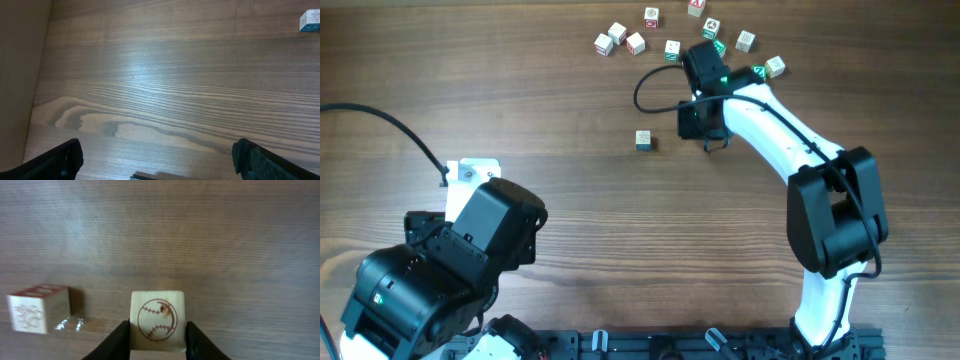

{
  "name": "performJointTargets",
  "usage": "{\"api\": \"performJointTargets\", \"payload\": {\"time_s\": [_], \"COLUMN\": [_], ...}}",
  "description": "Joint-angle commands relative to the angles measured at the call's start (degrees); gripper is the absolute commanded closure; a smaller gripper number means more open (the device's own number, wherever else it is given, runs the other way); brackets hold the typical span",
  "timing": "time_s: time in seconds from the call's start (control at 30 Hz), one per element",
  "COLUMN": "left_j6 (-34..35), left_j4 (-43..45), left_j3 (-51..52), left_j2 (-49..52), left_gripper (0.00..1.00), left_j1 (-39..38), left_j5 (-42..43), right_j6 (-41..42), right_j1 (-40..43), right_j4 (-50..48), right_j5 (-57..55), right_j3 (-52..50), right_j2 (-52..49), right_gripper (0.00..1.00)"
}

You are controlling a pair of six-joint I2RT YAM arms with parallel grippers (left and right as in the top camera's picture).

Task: Form a horizontal line
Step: 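Grasp a blue-edged baseball block and place it right of the bee block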

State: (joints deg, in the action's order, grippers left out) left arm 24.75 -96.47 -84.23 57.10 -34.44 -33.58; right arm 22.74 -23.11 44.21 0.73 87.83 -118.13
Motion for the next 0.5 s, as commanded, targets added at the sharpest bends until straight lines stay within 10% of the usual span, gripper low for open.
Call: {"api": "performJointTargets", "payload": {"time_s": [0.0,0.47], "left_j6": [1.2,1.2], "left_j4": [-0.02,-0.02], "left_j3": [-0.09,-0.09], "left_j2": [-0.15,-0.15], "left_gripper": [0.0,0.0], "left_j1": [0.2,0.2], "left_j5": [-0.35,-0.35], "right_j6": [3.08,7.43], "right_j1": [-0.2,-4.59], "right_j4": [-4.02,-11.26], "right_j5": [4.04,5.92], "right_j3": [-3.1,-4.2], "right_j2": [-0.59,-0.59], "right_gripper": [0.66,0.61]}}
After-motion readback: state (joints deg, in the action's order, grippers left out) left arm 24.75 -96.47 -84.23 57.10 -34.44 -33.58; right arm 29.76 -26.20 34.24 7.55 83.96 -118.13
